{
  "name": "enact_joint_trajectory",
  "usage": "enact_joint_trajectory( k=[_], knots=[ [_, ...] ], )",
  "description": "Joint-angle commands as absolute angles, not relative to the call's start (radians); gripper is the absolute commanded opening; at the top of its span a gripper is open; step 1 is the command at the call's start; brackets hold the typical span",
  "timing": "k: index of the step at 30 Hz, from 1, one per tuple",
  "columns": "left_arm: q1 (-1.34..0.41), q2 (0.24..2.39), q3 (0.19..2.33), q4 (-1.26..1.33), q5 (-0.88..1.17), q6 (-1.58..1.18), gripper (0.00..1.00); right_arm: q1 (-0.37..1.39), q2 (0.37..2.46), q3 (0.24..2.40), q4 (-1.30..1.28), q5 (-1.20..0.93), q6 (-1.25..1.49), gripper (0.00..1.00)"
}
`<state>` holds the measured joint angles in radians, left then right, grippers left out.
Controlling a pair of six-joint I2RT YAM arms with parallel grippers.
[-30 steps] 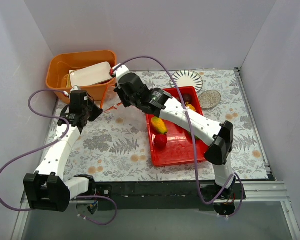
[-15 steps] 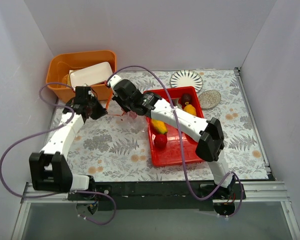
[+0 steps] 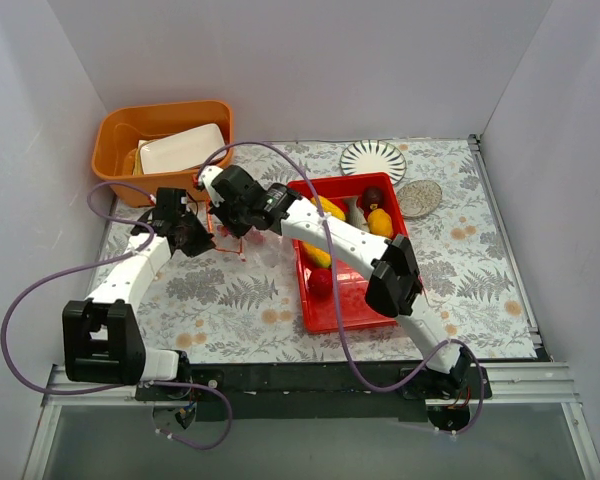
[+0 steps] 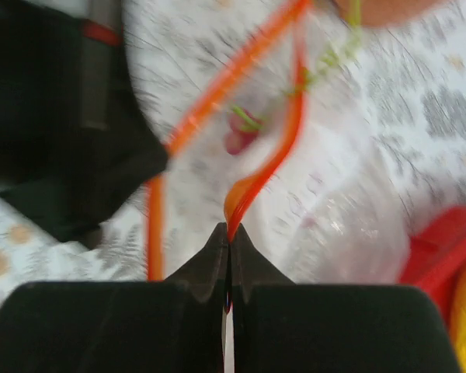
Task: Place the food in the zip-top bag and seal the zipper
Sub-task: Adjust the zipper food storage bag at the center of the board.
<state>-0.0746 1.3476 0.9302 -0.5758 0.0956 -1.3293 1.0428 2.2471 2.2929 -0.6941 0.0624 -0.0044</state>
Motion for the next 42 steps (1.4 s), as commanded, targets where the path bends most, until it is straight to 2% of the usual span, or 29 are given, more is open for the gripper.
enact_joint_trajectory(
  k=[1, 3, 5, 6, 9, 11, 16, 17, 19, 20, 23, 25, 26, 27, 30, 36, 37, 42],
  knots=[
    [-0.069, 1.273, 0.980, -0.600, 0.012, -1.342, 0.00, 1.034, 2.225, 2.202, -0.743, 0.403, 0.052, 0.01],
    [-0.071, 1.266, 0.986, -0.588, -0.009, -1.338, 0.00, 1.032, 2.093, 1.969, -0.521, 0.226, -0.039, 0.01],
    [-0.069, 1.282, 1.009, -0.621, -0.040, -1.350, 0.00, 1.029, 2.104, 2.017, -0.578, 0.146, -0.017, 0.01],
    [-0.069, 1.273, 1.014, -0.633, -0.075, -1.348, 0.00, 1.028, 2.150, 2.110, -0.674, 0.131, 0.015, 0.01],
    [-0.063, 1.171, 1.035, -0.644, -0.188, -1.344, 0.00, 1.009, 2.137, 2.102, -0.680, 0.104, 0.072, 0.01],
    [-0.054, 1.131, 1.051, -0.624, -0.195, -1.313, 0.00, 1.002, 2.071, 1.975, -0.536, 0.052, 0.086, 0.01],
    [-0.043, 1.227, 1.095, -0.700, -0.203, -1.327, 0.00, 1.005, 1.823, 1.751, -0.203, -0.040, 0.080, 0.01],
    [-0.043, 1.217, 1.056, -0.680, -0.183, -1.328, 0.00, 1.005, 1.798, 1.727, -0.148, -0.122, 0.072, 0.01],
    [-0.041, 1.192, 0.994, -0.596, -0.091, -1.328, 0.00, 1.003, 1.836, 1.764, -0.179, -0.226, 0.058, 0.01],
    [-0.041, 1.204, 0.953, -0.569, -0.066, -1.339, 0.00, 1.005, 1.955, 1.919, -0.354, -0.263, 0.051, 0.01],
    [-0.041, 1.296, 0.948, -0.603, -0.012, -1.376, 0.00, 1.003, 2.217, 2.300, -0.711, -0.172, 0.064, 0.01],
    [-0.041, 1.235, 0.940, -0.588, -0.009, -1.382, 0.00, 1.008, 2.206, 2.229, -0.637, -0.205, 0.072, 0.01],
    [-0.041, 1.200, 0.942, -0.569, -0.035, -1.381, 0.00, 1.009, 2.127, 2.153, -0.567, -0.254, 0.080, 0.01],
    [-0.041, 1.168, 0.971, -0.571, -0.054, -1.376, 0.00, 1.015, 2.084, 2.000, -0.435, -0.218, 0.107, 0.01],
    [-0.038, 1.103, 1.079, -0.601, -0.144, -1.341, 0.00, 1.009, 1.953, 1.834, -0.281, -0.111, 0.126, 0.01],
    [-0.031, 1.164, 1.333, -0.715, -0.233, -1.282, 0.00, 0.997, 1.964, 1.896, -0.345, -0.080, 0.138, 0.01],
    [-0.029, 1.169, 1.403, -0.715, -0.233, -1.266, 0.00, 0.997, 1.962, 1.867, -0.331, -0.057, 0.175, 0.01],
    [-0.029, 1.265, 1.494, -0.733, -0.149, -1.190, 0.00, 0.983, 1.931, 1.725, -0.267, 0.035, 0.366, 0.01]
  ],
)
